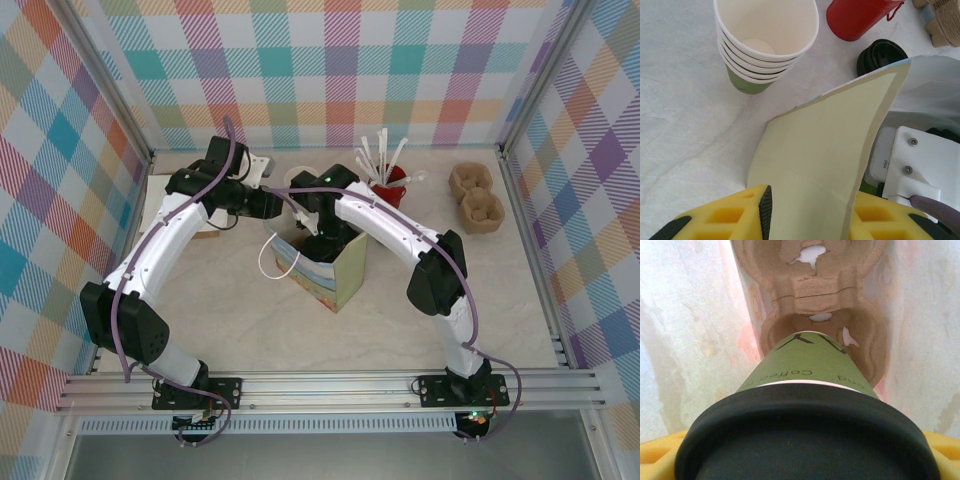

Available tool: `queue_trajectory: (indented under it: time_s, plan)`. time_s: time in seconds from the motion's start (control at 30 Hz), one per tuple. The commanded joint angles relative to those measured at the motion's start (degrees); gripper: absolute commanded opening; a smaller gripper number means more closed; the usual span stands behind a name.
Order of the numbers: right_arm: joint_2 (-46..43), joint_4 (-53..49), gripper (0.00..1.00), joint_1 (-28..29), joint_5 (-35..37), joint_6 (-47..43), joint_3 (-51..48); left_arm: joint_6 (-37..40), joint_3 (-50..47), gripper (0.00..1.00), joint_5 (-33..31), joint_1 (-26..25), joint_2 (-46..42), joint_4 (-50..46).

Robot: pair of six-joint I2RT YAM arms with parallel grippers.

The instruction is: Pack the takeout coffee

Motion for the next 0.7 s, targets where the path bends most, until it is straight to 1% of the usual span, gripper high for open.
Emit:
queue_trajectory:
  time_s: [0.0,0.67]
  plan:
    - [-1.93,-2.71,0.78,-0.27,0.2,0.34,1.3,-0.32,0.5,0.35,0.92,0.29,-0.64,0.59]
    - [-1.36,-1.81,0.78,-0.27,3.07,0.17,0.87,-0.17,0.67,0.35,0.75,0.28,-0.62,0.32]
